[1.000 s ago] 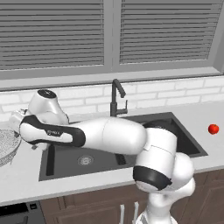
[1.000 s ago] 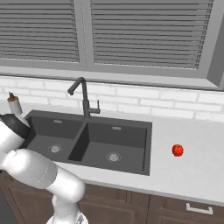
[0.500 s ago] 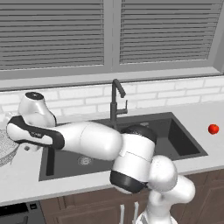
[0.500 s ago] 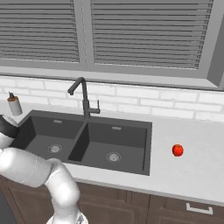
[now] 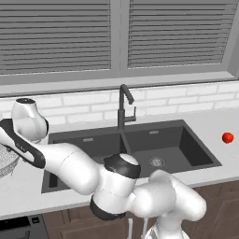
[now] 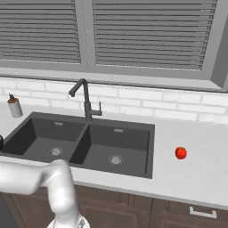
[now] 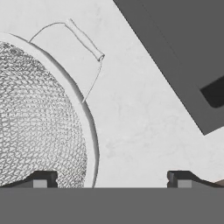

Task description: Put the colander in the sink, put the apple in the colander, and turn on the sink faucet and pour water over the colander.

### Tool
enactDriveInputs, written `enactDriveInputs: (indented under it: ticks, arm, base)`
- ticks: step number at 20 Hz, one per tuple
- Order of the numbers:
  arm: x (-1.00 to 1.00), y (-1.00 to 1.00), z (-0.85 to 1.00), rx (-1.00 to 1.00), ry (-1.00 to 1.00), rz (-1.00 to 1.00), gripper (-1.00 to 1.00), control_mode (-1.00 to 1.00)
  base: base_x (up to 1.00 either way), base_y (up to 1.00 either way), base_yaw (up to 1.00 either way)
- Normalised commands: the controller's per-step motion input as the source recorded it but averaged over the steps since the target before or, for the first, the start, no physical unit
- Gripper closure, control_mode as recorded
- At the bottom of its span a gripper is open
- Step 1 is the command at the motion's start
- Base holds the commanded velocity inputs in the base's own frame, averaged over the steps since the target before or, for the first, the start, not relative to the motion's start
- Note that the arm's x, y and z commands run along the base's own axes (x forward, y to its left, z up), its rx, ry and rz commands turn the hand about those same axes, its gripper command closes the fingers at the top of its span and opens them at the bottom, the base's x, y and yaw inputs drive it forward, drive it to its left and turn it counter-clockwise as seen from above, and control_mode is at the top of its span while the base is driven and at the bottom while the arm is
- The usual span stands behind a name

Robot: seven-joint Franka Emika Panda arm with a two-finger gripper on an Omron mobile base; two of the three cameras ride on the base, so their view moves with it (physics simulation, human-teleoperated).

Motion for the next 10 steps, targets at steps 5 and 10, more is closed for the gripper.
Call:
enactDriveInputs:
  ticks: [5, 10]
  arm:
    - [0.03, 0.14, -0.37, -0.09, 0.01, 0.00, -1.00, -1.00]
    - [0.00, 0.14, -0.44, -0.11, 0.00, 0.00, -1.00, -1.00]
  base:
    - [0.00, 0.00, 0.00]
    - [0.00, 0.00, 0.00]
